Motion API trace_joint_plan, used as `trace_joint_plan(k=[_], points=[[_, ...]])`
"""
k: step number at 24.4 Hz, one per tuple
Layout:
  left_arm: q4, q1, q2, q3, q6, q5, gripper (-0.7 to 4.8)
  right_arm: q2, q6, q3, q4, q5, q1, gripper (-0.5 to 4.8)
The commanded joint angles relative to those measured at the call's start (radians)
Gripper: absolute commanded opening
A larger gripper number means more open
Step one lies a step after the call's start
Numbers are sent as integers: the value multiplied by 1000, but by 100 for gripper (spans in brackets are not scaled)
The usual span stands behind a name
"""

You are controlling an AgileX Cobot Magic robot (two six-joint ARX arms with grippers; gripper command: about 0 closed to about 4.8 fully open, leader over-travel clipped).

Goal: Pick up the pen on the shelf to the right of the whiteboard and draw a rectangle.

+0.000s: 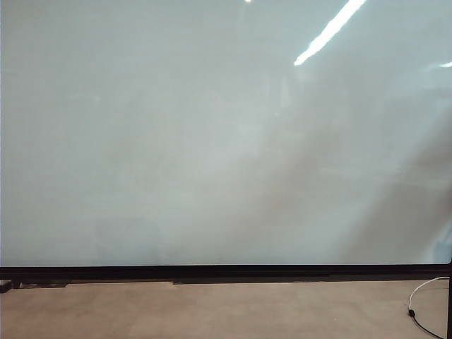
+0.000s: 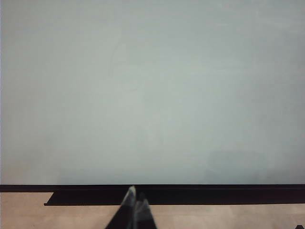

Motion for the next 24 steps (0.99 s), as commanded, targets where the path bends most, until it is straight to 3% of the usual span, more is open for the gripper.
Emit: trace_joint_plan(k=[1,4,10,15,18,24], points=[[6,0,0,3,5,3,-5,-97,4,-67,17,103,27,-4],[6,0,0,3,5,3,-4,-216,-9,-149,17,243,85,-4],[6,0,0,3,5,3,-4,-441,-11,-276,-44,383,208,-4],[6,0,0,3,5,3,-4,-636,-27,-320,-220,407,341,-4],[6,0,0,3,5,3,-4,-763,-47,-319,-374,438,468,-4],[6,0,0,3,5,3,-4,-827,-85,-319,-498,461,650,-4]])
